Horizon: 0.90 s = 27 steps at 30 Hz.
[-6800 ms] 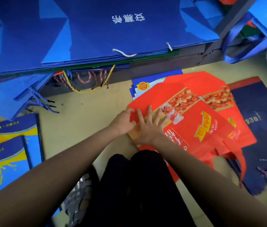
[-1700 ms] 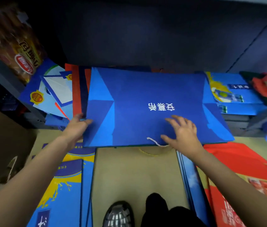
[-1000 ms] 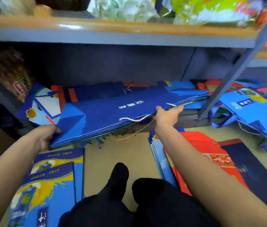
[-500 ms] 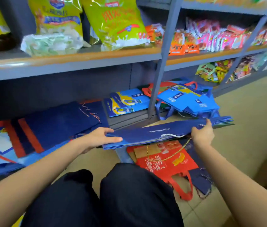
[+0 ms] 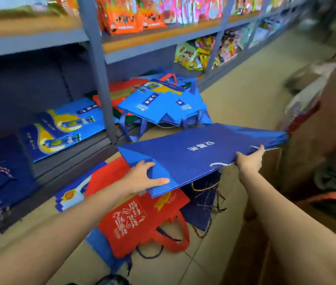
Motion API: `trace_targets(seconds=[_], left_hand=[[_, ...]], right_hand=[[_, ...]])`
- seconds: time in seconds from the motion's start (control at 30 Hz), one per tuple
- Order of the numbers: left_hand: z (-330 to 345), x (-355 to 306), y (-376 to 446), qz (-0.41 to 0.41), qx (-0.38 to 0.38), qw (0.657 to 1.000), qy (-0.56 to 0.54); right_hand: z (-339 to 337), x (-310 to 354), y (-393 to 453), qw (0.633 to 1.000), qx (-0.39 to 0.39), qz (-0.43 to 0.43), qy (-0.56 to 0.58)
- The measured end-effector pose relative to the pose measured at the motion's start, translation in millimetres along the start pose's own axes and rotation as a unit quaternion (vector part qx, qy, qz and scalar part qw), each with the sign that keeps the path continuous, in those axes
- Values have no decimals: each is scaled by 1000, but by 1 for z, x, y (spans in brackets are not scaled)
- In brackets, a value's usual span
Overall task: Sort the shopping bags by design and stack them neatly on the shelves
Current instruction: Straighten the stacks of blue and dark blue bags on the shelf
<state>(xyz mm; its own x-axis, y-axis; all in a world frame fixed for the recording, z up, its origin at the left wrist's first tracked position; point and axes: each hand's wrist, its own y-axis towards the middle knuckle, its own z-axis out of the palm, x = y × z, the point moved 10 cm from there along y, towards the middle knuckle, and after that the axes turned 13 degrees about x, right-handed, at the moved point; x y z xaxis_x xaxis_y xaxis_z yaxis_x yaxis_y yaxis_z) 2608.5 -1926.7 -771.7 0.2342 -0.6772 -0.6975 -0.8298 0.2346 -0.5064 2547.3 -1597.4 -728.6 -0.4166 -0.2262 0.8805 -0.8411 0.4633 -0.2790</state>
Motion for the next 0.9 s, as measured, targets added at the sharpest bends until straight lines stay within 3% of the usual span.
trace_targets(seconds=[0.17,0.3,0.43,0.6,0.73,0.9], left_hand=[[104,5,70,15,129,991,42],[111,55,91,9,135,987,82],[89,99,95,-25,123,985,116],[49,131,77,-47,81,981,168],[-13,168,34,-98,14,973,207],[-115,240,-62,-188,-97,940,267]], right_hand=[[98,-132,21,979,139,144,-43],[133,-175,9,933,176,182,-257],[191,-152,14,899,269,80,-336],[256,-142,-10,831,373,-18,-412],[309,-105,-56,832,401,-60,-379],[419,-25,-162,774,486,-217,-343]])
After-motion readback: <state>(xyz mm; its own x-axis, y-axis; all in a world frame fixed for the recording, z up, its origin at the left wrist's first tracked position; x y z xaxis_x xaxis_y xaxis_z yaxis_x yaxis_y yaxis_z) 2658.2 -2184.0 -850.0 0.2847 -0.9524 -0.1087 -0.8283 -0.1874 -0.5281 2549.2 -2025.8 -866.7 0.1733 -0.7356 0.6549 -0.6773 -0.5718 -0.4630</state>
